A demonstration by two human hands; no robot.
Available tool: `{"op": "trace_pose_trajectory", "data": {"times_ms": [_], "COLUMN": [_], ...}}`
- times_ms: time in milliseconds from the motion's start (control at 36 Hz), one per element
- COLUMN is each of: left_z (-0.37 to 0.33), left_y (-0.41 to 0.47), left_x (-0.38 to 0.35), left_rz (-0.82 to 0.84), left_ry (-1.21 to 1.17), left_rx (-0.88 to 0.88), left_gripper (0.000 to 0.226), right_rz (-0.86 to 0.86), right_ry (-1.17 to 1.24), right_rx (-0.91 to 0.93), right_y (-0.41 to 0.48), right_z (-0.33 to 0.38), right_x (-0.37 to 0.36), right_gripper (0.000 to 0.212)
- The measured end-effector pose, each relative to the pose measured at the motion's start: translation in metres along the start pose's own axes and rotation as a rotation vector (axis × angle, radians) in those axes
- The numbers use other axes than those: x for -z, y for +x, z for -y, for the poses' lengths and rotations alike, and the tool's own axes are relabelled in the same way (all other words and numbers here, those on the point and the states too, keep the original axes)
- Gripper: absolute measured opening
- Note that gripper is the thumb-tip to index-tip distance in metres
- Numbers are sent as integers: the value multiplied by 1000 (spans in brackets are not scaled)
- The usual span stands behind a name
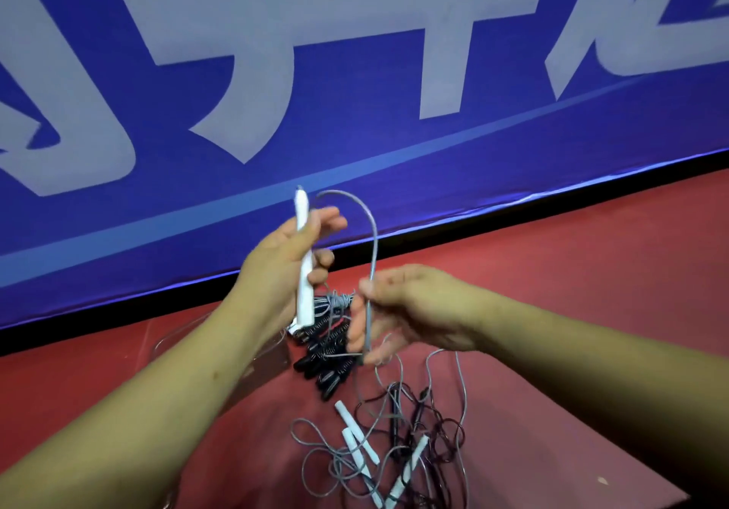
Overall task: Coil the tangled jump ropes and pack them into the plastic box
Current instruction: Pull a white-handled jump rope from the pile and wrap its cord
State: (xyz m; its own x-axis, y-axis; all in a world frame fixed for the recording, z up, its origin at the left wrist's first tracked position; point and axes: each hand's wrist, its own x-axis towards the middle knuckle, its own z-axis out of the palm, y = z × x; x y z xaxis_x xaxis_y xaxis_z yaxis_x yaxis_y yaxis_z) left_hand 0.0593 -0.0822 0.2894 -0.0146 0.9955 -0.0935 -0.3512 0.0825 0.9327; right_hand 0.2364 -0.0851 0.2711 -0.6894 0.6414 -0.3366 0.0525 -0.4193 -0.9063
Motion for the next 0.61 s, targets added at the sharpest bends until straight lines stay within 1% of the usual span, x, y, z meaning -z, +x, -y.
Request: {"op": "trace_pose_trajectory", "data": {"times_ms": [56,111,167,194,250,306,361,389,417,472,556,583,611], "left_z": [15,28,34,33,29,28,31,33,33,26,11,8,6], "left_y": [-9,-19,-26,-25,-20,-16,-18,-18,-19,-19,-16,-15,-14], "left_x": [0,-2,-8,-9,-10,-8,-5,-4,-5,-12,-25,-27,-30], "left_rz": [103,239,366,395,355,330,348,337,305,226,132,113,98], "left_ry": [64,91,94,106,180,348,528,530,469,253,-52,-124,-181], "left_rx": [85,222,306,312,281,255,253,257,255,218,171,173,177], "left_gripper": [38,39,40,40,41,28,17,14,15,18,19,18,18], "right_rz": [-89,-157,-229,-273,-340,-409,-465,-480,-491,-487,-507,-480,-423], "right_ry": [171,299,361,380,434,461,491,511,525,531,417,367,311], "right_rx": [92,149,174,186,216,257,288,296,302,287,149,93,39], "right_y": [0,-1,-3,-4,-5,-5,-6,-6,-7,-6,-1,1,3], "right_z": [15,28,34,35,40,43,45,45,42,34,18,12,6], "right_x": [2,5,8,11,14,21,28,31,35,42,48,45,42], "right_gripper": [27,27,26,26,26,27,27,28,31,42,61,61,55]}}
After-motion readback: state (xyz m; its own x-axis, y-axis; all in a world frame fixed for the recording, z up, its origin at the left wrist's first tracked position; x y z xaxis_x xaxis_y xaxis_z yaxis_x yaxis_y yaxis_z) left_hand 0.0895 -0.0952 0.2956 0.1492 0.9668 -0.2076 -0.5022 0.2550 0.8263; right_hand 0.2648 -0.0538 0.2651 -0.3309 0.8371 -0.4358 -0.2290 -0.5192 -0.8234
